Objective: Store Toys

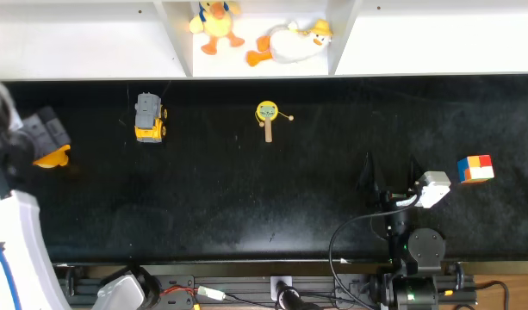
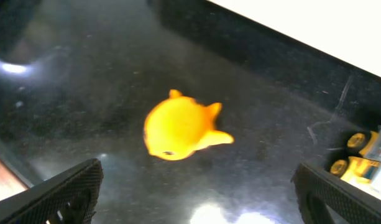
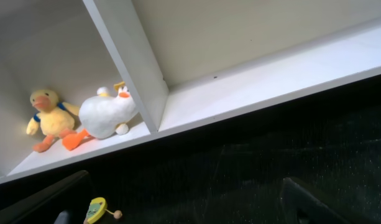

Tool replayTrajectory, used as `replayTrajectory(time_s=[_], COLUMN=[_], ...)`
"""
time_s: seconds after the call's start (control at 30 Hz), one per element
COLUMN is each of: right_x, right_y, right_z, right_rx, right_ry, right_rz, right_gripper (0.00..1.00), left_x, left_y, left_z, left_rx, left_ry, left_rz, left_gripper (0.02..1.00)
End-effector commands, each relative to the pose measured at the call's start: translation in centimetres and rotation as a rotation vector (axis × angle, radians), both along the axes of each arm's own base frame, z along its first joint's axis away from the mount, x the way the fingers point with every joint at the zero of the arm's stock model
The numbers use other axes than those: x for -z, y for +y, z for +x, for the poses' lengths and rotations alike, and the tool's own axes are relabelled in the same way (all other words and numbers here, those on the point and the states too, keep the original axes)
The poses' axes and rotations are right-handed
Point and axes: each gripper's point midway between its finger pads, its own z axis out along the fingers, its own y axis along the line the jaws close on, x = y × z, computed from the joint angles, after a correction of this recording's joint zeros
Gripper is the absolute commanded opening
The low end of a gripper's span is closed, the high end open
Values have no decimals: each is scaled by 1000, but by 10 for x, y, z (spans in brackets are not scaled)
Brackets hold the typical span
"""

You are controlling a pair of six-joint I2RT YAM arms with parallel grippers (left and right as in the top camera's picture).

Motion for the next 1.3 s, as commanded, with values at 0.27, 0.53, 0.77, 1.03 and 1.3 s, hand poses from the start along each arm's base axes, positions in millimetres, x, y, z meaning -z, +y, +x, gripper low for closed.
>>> replayTrajectory(time_s=[0.27, 0.53, 0.77, 1.03, 1.3], right_x=[3, 3, 3, 3, 3], right_y=[1, 1, 1, 1, 1], right_z=[0, 0, 0, 0, 0], right_rx=[-2, -2, -2, -2, -2], right_ry=[-1, 0, -1, -1, 0], right_rz=[-3, -3, -3, -3, -3], right_gripper=[996, 996, 996, 996, 996], left_x=[-2, 43, 70, 101, 129], left_y=[35, 28, 21, 37, 49], left_z=[-40, -34, -36, -28, -11], left_rx=[88, 203, 282, 277, 325], left_ry=[-77, -78, -32, -39, -35], left_rz=[-25, -52, -41, 23, 12], left_gripper=[996, 996, 996, 996, 996])
